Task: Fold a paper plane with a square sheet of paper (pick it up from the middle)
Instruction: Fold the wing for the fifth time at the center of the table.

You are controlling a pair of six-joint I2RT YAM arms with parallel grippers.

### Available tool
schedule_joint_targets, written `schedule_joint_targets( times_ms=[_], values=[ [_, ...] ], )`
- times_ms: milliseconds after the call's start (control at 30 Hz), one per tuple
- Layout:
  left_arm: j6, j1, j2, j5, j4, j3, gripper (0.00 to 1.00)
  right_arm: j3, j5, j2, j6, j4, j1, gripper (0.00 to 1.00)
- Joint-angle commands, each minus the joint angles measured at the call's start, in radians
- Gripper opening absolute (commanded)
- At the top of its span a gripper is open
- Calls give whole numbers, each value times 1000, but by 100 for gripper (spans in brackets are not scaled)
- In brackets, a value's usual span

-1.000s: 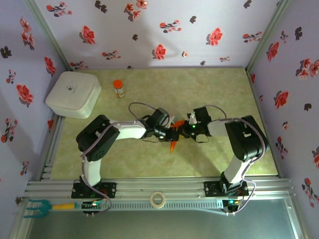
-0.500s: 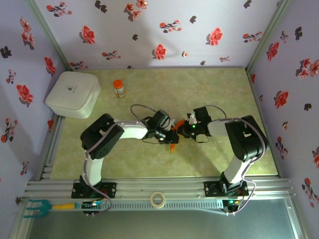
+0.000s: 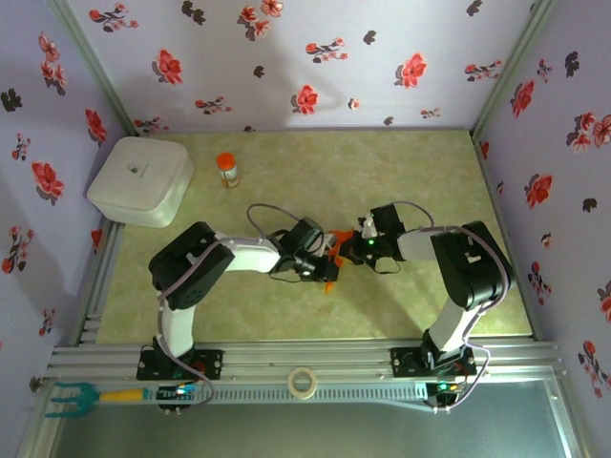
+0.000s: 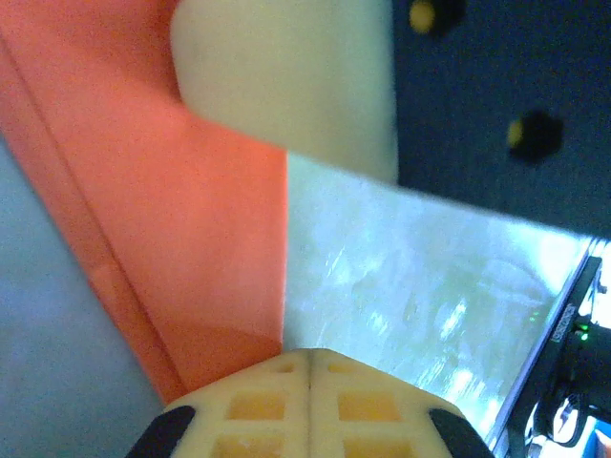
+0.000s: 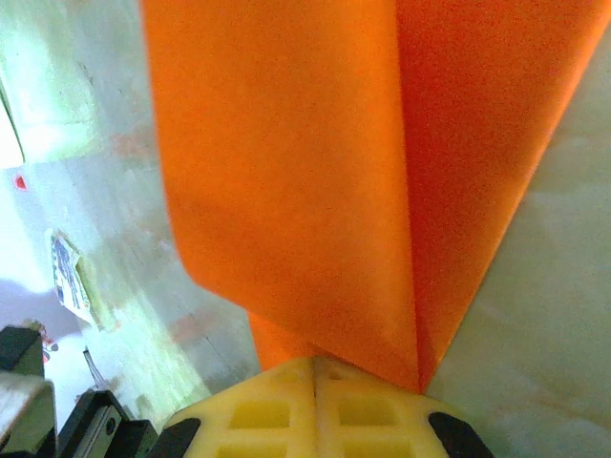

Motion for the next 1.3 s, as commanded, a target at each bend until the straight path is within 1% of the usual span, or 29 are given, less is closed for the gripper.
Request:
schedule_joint_targets(
  times_ms=[0,167,533,667,800,900,1000,1267],
  values=[
    [46,-31,-32,-15,-170,-57,0,-11,121,31,-18,-87,-3,4],
    [74,-53,-80,-66,-251,-89,0,-11,121,31,-18,-86,-2,4],
    [93,-84,-163,-90,-282,-151,0,-11,119,30,-15,-86,-2,4],
    [74,-81,-258,-113,-209,-176,0,-15,116,24,-8,-79,-2,4],
    [35,-39,-303,-122,-104,-167,0,-15,114,18,1,-76,1,4],
    [-1,10,-266,-84,-18,-130,0,-16,113,18,7,-73,0,4],
    [-26,41,-191,-43,10,-60,0,-15,111,20,8,-73,1,4],
    [-52,64,-9,-4,24,70,0,-14,103,19,14,-65,0,5]
  ],
)
